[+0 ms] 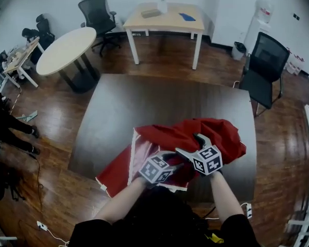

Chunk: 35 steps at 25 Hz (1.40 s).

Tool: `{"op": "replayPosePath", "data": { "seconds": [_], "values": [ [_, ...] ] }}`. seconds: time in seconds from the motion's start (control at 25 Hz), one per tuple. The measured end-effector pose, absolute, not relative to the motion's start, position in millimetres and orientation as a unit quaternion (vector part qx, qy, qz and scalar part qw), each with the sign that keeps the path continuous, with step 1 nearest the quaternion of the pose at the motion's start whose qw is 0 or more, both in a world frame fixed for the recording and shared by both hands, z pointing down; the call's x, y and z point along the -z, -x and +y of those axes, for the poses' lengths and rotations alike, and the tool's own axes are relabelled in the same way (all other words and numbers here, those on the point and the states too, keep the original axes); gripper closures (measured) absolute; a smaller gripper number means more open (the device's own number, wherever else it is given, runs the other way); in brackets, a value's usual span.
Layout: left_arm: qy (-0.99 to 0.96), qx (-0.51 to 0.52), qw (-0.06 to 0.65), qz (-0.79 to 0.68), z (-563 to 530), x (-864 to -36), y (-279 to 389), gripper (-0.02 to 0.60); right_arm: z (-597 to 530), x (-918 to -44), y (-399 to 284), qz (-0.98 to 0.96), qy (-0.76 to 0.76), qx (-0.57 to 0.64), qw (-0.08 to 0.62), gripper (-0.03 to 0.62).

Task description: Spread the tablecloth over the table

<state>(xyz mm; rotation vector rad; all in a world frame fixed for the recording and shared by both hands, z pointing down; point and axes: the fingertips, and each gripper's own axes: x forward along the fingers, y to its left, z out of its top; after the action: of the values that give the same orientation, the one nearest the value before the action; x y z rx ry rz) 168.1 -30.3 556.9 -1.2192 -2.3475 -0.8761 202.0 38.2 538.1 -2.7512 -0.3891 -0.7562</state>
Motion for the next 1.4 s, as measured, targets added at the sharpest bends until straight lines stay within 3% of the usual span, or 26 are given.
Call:
{"op": "replayPosePath", "data": {
  "seconds": [0.28,0.36,0.44,0.68,0.8,0.92,1.04,1.16,1.24,1.32,1.4],
  "values": [
    [0.633,0.349,0.119,-0.681,-112,-592,-333,0.354,14,-594,-243,-0.070,0.916,0.396,0.017,0.148],
    [0.669,0.377,0.104,-0.633,-151,-612,-371,0.257,11,-612,-247,-0.058,0.901,0.431,-0.013,0.148],
    [0.689,0.399,0.110,-0.595,-188,-635,-393,0.229,7,-626,-253,-0.046,0.890,0.452,-0.034,0.148],
    [0.692,0.433,0.151,-0.557,-247,-684,-379,0.206,-32,-648,-301,0.031,0.880,0.466,-0.079,0.148],
    [0.677,0.443,0.152,-0.568,-258,-694,-361,0.176,-38,-661,-322,0.041,0.858,0.492,-0.142,0.148],
    [0.658,0.444,0.171,-0.584,-268,-704,-342,0.087,-21,-662,-328,0.020,0.827,0.514,-0.227,0.146],
    [0.649,0.423,0.225,-0.591,-270,-717,-337,0.071,-3,-673,-317,-0.005,0.809,0.532,-0.249,0.146],
    [0.658,0.409,0.249,-0.581,-269,-721,-348,0.099,5,-666,-311,-0.035,0.805,0.534,-0.256,0.146],
    [0.661,0.407,0.254,-0.577,-273,-724,-360,0.154,8,-665,-303,-0.056,0.801,0.541,-0.250,0.146],
    [0.659,0.420,0.243,-0.575,-277,-725,-374,0.260,14,-674,-287,-0.073,0.794,0.562,-0.220,0.146],
    [0.653,0.439,0.220,-0.577,-274,-721,-386,0.424,19,-683,-268,-0.081,0.787,0.585,-0.178,0.146]
  ]
}}
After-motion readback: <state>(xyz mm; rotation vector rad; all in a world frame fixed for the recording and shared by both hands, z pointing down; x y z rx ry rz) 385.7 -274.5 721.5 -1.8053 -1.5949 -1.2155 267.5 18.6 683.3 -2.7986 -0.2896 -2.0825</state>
